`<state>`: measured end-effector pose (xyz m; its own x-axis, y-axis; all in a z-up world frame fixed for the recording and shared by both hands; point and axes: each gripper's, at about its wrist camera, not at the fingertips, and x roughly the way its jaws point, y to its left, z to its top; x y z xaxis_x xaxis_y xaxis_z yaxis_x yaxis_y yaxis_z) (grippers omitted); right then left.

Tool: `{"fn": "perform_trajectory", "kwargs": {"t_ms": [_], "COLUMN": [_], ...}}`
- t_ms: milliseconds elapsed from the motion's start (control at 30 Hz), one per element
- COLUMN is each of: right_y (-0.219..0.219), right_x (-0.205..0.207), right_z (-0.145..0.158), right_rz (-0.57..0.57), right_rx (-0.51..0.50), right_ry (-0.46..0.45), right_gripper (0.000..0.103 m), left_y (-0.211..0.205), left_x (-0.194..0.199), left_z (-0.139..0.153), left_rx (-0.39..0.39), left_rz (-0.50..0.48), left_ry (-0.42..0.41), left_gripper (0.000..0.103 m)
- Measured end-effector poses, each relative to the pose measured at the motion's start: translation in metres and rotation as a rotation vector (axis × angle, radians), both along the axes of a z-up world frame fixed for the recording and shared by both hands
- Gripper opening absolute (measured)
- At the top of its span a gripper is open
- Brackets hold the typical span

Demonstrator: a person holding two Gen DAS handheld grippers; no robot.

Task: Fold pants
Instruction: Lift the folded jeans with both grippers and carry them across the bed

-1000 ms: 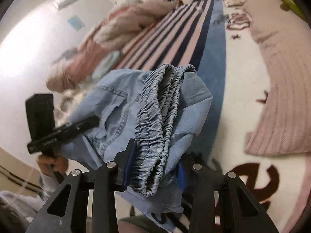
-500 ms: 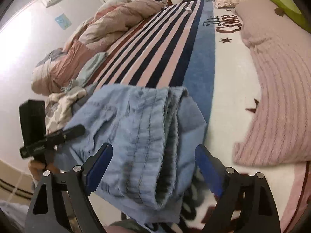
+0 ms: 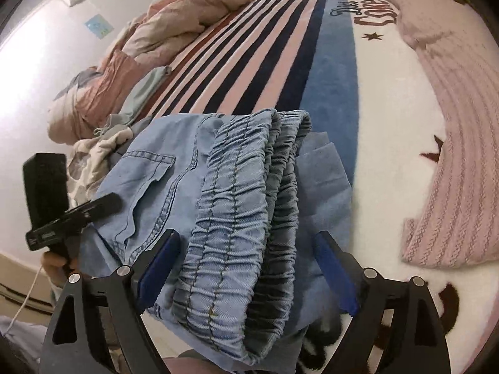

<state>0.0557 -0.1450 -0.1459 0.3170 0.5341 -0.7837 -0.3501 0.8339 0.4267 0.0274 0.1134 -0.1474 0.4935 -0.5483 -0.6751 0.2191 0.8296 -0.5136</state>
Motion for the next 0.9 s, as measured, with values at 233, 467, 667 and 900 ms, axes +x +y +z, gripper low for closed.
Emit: {"fn": "perform_trajectory", "kwargs": {"t_ms": [233,467,667,900], "right_y": [0.000,0.010,0.011,0.013], "right_x": [-0.005,-0.012,-0.018,-0.029], "right_z": [-0.001,0.004,0.017,0.041], "right_rz": [0.023,0.054,0.062,0.044], "right_rx": [-0.015,-0.036,-0.022,-0.012], "right_ry": [-0.008,-0.048,-0.087,-0.145], "right_gripper": [0.074,0.041,0.026,0.022], "left_y": [-0.022,-0.033,-0.038,-0.032], "left_x": [0.003,-0.001,-0.008,-0.020], "left_z": [-0.004,0.005,0.019,0.044], "left_rx": [0.028,0.121,0.159,0.149], "left_rz": [-0.030,-0.018,-0.018,-0.017], "left_ry": [-0.006,-0.054,-0.103,-0.172], "left_gripper": [0.071,0.052,0.045,0.040]}}
